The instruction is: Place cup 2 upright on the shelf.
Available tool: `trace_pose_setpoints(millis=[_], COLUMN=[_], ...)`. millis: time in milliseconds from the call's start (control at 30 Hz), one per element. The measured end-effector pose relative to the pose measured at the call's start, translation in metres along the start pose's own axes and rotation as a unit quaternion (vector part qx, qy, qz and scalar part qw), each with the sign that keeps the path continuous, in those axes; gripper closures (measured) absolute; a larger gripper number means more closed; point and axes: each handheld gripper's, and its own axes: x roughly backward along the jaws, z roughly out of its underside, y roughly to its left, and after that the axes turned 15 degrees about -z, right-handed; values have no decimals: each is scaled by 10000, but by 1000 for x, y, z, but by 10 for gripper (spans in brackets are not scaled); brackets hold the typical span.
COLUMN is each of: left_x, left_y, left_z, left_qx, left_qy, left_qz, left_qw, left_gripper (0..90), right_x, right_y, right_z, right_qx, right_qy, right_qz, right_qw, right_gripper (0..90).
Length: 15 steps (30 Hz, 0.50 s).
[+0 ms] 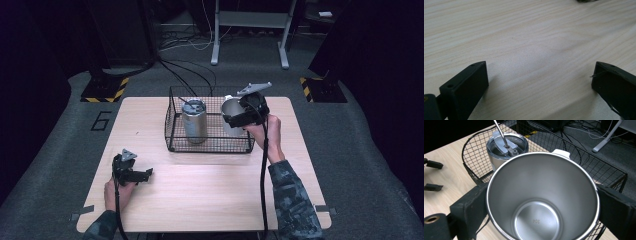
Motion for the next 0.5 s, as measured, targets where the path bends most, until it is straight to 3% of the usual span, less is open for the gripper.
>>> trace_pose_setpoints(millis=[133, 233, 367, 433, 500], left_x=[0, 0, 0, 0, 0], left_y=[0, 0, 0, 0, 0], left_z=[0, 0, 0, 0, 0], left_qx=[20, 29, 4, -6, 5], left_qy=[12, -7, 30, 34, 29], left_qz=[12, 5, 24, 26, 28], left_qw=[10000, 10000, 10000, 10000, 10000], left_gripper=[6, 6, 6, 8, 7], right_x=[-5, -9, -15, -19, -21], right_y=[-3, -6, -10, -14, -15], right_z=[-3, -4, -4, -4, -3], right_qx=[-88, -16, -148, -61, -171], right_qy=[25, 83, 91, 59, 88], right_qz=[7, 16, 20, 27, 37], right_qw=[10000, 10000, 9998, 10000, 9998], right_gripper=[58, 58, 58, 58, 58])
